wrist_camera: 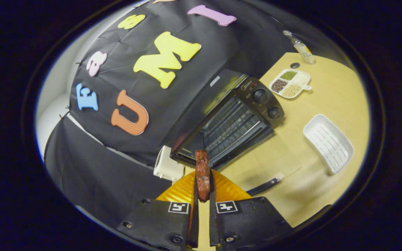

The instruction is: Open the toaster oven, put the food inside, and close the toaster oven door.

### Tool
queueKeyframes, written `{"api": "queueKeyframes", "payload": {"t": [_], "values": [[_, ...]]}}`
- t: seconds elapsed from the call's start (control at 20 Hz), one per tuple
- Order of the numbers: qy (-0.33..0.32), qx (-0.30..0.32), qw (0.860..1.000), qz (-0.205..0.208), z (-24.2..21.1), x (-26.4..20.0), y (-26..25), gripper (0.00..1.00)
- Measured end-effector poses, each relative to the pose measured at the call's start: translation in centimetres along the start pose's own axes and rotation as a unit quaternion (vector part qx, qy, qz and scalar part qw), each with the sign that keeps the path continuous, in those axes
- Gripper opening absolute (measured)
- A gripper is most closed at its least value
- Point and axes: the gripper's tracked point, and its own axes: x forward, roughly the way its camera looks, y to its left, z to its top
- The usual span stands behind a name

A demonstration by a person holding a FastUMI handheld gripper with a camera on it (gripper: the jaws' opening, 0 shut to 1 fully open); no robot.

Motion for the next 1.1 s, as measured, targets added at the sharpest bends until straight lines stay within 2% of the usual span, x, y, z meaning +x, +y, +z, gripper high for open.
{"api": "queueKeyframes", "payload": {"t": [0.25,0.4,0.55,0.9,1.1], "values": [[-0.045,0.069,0.996,-0.026,1.9,8.9,-2.1,0.15],[-0.057,0.072,0.994,-0.055,2.0,13.7,-3.2,0.15],[-0.058,0.058,0.995,-0.058,2.2,16.9,-2.5,0.15],[-0.048,0.021,0.995,-0.084,2.1,18.8,-3.9,0.18],[-0.037,-0.032,0.992,-0.116,2.5,18.2,-4.8,0.33]]}}
